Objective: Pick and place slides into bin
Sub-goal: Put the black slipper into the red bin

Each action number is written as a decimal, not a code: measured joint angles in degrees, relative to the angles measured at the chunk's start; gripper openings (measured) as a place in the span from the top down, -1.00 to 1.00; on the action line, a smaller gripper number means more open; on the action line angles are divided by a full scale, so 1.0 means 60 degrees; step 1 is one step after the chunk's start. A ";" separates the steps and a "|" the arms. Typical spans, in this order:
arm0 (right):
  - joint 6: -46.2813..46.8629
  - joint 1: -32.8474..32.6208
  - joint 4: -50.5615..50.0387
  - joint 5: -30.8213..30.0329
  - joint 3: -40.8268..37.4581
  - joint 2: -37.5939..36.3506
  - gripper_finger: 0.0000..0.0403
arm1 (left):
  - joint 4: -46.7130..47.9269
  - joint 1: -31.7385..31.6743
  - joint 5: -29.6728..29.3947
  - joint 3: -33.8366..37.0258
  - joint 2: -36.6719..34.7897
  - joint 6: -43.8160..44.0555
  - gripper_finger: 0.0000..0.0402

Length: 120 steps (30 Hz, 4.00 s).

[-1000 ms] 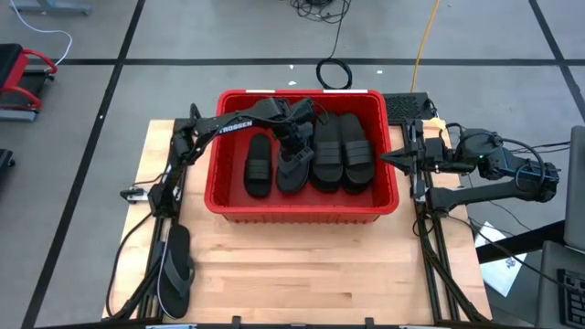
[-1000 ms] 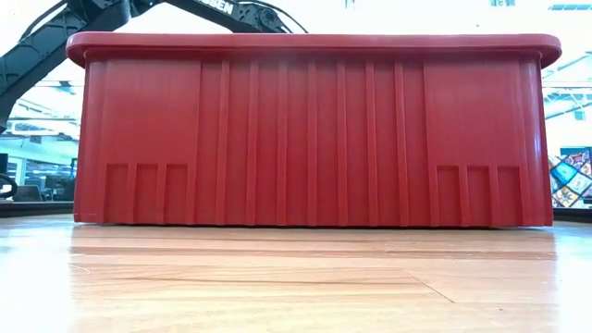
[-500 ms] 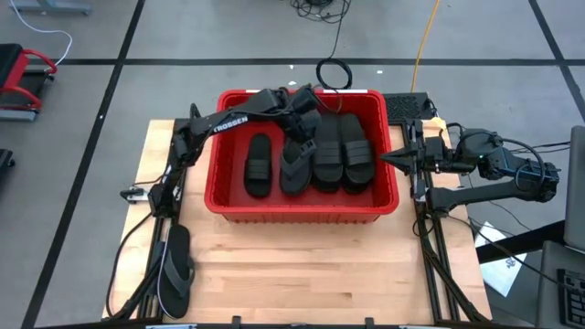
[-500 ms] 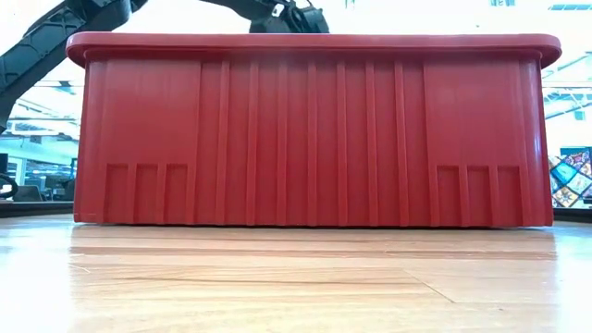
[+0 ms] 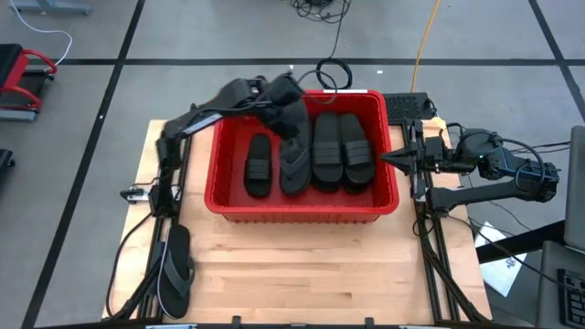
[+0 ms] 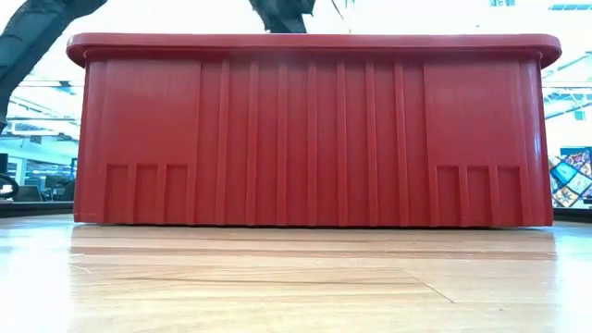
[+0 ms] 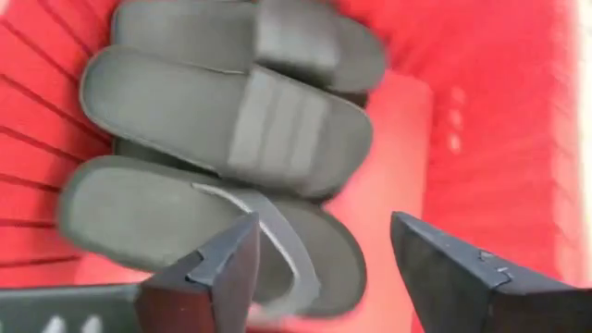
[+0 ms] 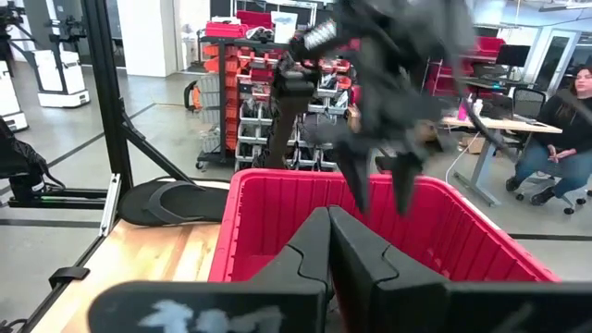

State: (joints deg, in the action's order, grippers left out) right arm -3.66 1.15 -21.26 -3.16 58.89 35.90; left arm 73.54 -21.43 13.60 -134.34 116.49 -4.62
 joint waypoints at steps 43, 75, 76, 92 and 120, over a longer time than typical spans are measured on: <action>-0.0514 0.0000 -0.0004 -0.0011 0.0000 0.0236 1.00 | -0.3245 1.0046 0.1287 1.2067 -0.7716 1.3791 -0.22; -0.1042 0.0004 0.0287 -0.0011 0.0000 0.0259 1.00 | -0.4147 1.0277 0.2158 1.3000 -0.5114 1.4396 -0.38; -0.1046 0.0004 0.0348 -0.0019 0.0000 0.0265 1.00 | -0.3908 1.0231 0.2070 1.2986 -0.5114 1.4249 -0.37; -0.1103 0.0004 0.0480 -0.0033 0.0000 0.0262 1.00 | -0.3533 1.0351 0.2327 1.3518 -0.4818 1.4290 -0.36; -0.1531 0.0004 0.0327 -0.0039 0.0000 0.0260 1.00 | -0.7318 1.0524 0.0826 1.3065 -0.7295 1.1582 0.97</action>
State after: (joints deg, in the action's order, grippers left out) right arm -12.84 1.17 -19.29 -3.39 58.89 37.47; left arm 29.64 41.71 18.56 -55.96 72.72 64.87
